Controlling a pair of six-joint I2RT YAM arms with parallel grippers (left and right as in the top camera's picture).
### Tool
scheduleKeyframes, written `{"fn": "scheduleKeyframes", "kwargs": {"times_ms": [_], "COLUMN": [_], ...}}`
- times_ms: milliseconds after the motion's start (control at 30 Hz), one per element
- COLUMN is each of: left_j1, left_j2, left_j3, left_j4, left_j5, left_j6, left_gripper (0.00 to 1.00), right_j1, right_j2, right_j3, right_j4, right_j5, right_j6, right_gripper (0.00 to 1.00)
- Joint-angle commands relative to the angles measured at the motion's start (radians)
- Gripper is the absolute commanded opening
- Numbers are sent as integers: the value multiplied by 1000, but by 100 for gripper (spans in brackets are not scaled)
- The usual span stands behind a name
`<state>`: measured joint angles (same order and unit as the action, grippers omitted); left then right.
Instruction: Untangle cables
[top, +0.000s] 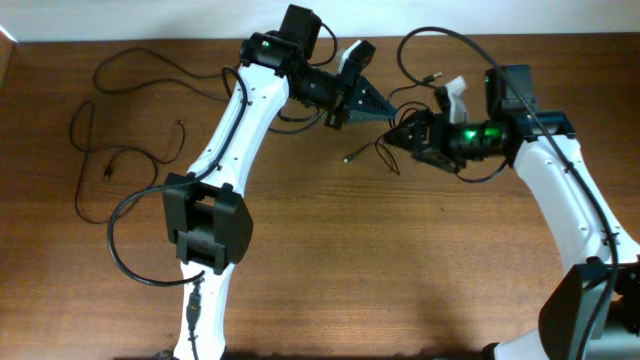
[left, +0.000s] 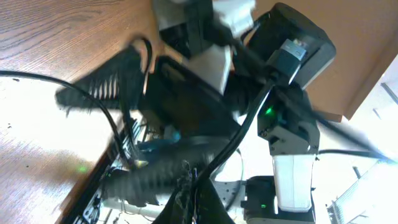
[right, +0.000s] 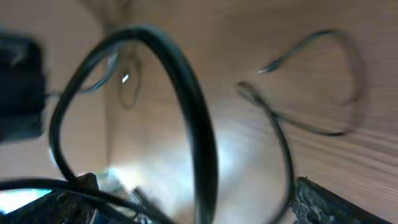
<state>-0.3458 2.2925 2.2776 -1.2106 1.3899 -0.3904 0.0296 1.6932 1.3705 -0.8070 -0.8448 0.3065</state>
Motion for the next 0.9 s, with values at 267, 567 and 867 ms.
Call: {"fn": "scheduleKeyframes", "kwargs": {"times_ms": [267,567,867], "left_j1": [-6,13,-6], "left_j2": [-29,-29,-29], "left_j3": [8,8,8], "left_j4": [-17,-128,-130], "left_j5": [-36,-69,74], "left_j6": [-9,70,97], "left_gripper": [0,0,0], "right_j1": [-98,-160,-112], "right_j2": [-11,-11,-9], "right_j3": [3,3,2], "right_j4": [-32,-156,-109], "right_j5": [532,599,216], "right_j6": [177,158,230], "right_gripper": [99,98,99]}}
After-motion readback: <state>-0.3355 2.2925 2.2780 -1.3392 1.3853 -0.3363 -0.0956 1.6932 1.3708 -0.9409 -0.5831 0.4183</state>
